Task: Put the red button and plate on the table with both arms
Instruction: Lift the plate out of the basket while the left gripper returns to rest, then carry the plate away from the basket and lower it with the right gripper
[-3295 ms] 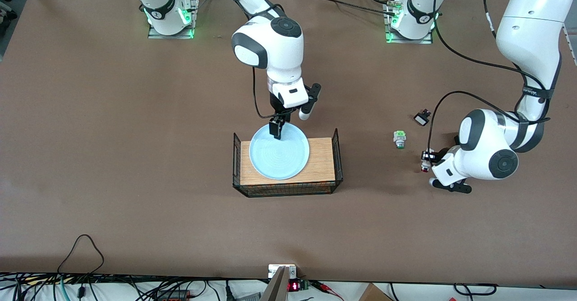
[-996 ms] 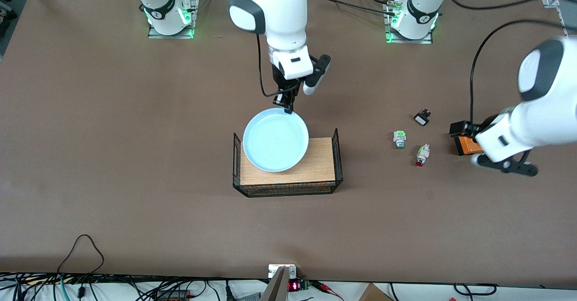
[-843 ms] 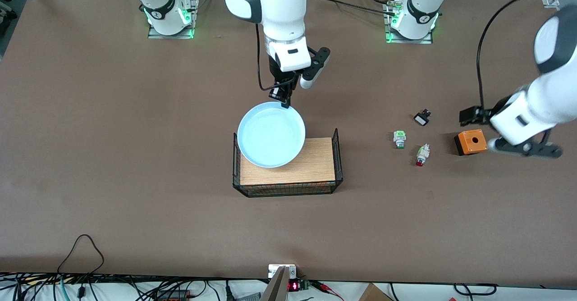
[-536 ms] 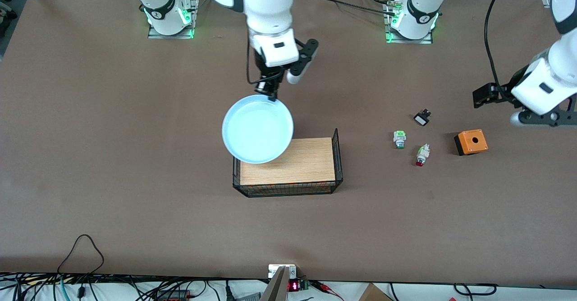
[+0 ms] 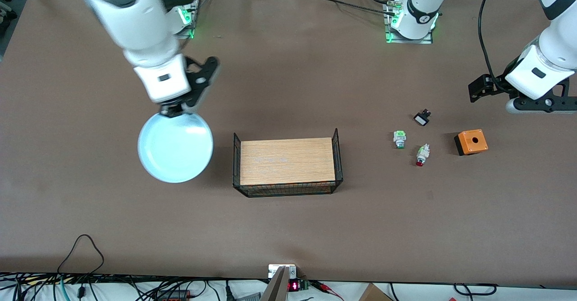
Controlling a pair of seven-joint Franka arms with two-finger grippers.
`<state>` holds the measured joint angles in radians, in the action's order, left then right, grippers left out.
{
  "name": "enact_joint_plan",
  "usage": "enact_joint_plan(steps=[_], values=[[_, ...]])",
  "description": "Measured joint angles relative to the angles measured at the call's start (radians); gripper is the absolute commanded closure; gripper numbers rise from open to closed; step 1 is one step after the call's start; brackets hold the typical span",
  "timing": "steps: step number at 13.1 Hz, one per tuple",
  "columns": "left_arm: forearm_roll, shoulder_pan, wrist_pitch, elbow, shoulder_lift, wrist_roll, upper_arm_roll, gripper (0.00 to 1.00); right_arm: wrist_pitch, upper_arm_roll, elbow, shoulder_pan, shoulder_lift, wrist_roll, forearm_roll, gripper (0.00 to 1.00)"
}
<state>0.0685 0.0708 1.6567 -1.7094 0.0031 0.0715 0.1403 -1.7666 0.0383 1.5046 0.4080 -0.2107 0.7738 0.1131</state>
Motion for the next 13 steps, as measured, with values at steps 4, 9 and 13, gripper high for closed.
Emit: enact_joint_plan(steps=[4, 9, 13], values=[[-0.013, -0.044, 0.0, 0.0, -0.011, 0.001, -0.041, 0.0, -0.034, -0.001, 0.131, -0.11, 0.053, 0.091, -0.005, 1.0], [-0.05, -0.075, 0.0, -0.002, -0.012, 0.001, -0.082, 0.0, -0.116, -0.006, 0.296, -0.251, 0.06, 0.038, -0.006, 1.0], [-0.05, -0.087, -0.014, -0.002, -0.011, 0.001, -0.087, 0.0, -0.227, -0.001, 0.41, -0.26, 0.014, -0.131, -0.001, 1.0]])
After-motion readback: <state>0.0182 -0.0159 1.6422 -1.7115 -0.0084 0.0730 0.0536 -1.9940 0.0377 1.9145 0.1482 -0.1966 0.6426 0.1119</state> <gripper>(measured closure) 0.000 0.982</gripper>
